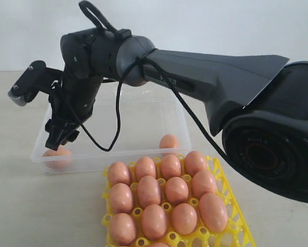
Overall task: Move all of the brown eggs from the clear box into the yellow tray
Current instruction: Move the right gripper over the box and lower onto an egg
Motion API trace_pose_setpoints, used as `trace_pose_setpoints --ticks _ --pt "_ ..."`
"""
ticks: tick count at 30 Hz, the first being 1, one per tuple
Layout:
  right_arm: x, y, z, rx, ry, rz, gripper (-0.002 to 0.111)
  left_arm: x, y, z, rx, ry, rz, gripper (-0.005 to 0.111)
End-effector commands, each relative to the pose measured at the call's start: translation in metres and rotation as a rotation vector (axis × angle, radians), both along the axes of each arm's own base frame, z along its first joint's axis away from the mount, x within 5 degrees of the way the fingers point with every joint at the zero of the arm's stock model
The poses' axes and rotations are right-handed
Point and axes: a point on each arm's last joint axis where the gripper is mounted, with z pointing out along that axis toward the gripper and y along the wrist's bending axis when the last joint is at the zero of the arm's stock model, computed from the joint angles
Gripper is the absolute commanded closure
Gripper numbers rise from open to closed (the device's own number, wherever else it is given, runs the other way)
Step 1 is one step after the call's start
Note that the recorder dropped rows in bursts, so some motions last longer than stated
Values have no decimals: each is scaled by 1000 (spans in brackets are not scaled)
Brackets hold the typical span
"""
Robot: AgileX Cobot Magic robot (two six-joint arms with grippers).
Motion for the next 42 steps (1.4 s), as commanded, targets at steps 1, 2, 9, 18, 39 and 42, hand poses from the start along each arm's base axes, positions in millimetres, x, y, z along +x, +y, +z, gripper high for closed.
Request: trace_pose_setpoints --ticks 1,2,9,18,39,42 --pt "-1 2 31 41 -32 27 54 1 0 -1 8 0 -2 103" --pt "-1 3 31 47 -26 27 59 1 0 -1 8 0 -2 103" --pt "6 7 -3 47 44 -70 77 1 0 -1 8 0 -2 103" --pt "3 6 -8 9 72 -50 77 1 0 -1 8 0 -2 103" --pt "11 39 19 542 88 -278 50 1 0 -1 8 0 -2 103" --pt "6 39 16 522 159 -281 50 1 0 -1 8 0 -2 103"
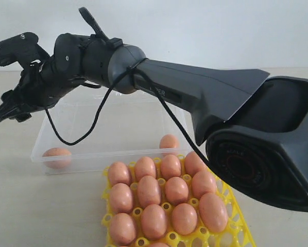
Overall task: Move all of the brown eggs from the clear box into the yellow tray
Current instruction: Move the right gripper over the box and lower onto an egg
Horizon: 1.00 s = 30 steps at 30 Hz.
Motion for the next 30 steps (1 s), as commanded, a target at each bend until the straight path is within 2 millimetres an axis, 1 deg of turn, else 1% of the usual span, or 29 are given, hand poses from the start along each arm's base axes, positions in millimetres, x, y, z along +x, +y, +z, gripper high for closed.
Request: trace_pose_setpoints --ticks 1,4,10,13,20,24,30 --pt "-7 0 3 28 127 -3 50 1 0 -1 8 0 -2 103" --pt "-10 -5 -3 -52 162 11 50 1 0 -1 8 0 -2 103" --pt "-8 -25 -17 -358 112 24 50 1 0 -1 8 0 -2 103" --pt "-11 -28 -19 -413 116 69 50 1 0 -1 8 0 -2 103" --pt "-15 -25 -19 -431 86 181 50 1 0 -1 8 0 -2 103" --pt "-15 -24 -19 -459 4 282 50 1 0 -1 8 0 -2 103" --pt "-10 -18 -15 -401 -70 274 50 1 0 -1 8 0 -2 103"
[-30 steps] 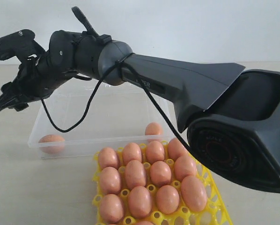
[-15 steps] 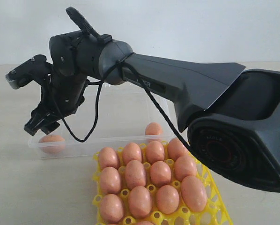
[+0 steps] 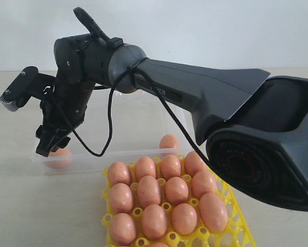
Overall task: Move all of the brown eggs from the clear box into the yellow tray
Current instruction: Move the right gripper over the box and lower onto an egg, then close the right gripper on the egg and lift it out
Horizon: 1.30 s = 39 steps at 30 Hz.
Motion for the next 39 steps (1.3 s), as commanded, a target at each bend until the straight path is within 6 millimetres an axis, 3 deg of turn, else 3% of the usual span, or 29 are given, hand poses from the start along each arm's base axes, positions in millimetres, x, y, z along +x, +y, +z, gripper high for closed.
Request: trace_pose_setpoints --ticks 1,17,25,39 --pt "3 5 7 66 -50 5 50 1 0 -1 8 0 -2 103" --pt "-2 5 -42 -21 102 22 50 1 0 -1 8 0 -2 103" --pt "6 10 -41 26 -22 71 50 1 0 -1 8 0 -2 103" --pt "6 8 -61 87 232 -355 50 1 0 -1 8 0 -2 103"
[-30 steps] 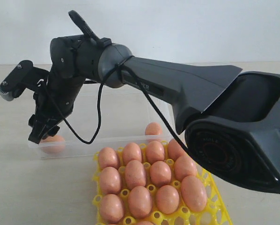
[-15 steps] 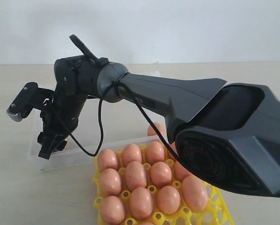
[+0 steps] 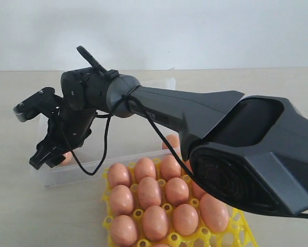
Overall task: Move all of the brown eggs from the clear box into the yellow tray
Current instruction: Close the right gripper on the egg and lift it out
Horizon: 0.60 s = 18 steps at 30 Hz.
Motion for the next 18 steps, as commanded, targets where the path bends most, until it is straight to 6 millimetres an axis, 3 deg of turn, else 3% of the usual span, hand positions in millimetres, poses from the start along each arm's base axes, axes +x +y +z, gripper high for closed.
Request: trace_pose_setpoints --ticks 1,4,11,18 --pt "0 -2 -5 -3 64 -105 50 1 0 -1 8 0 -2 103" --pt "0 -2 -5 6 83 -144 56 1 0 -1 8 0 -2 103" --pt "0 -2 -4 20 98 -183 108 1 0 -1 8 0 -2 103" --pt "2 -2 2 38 81 -190 108 1 0 -1 8 0 -2 103"
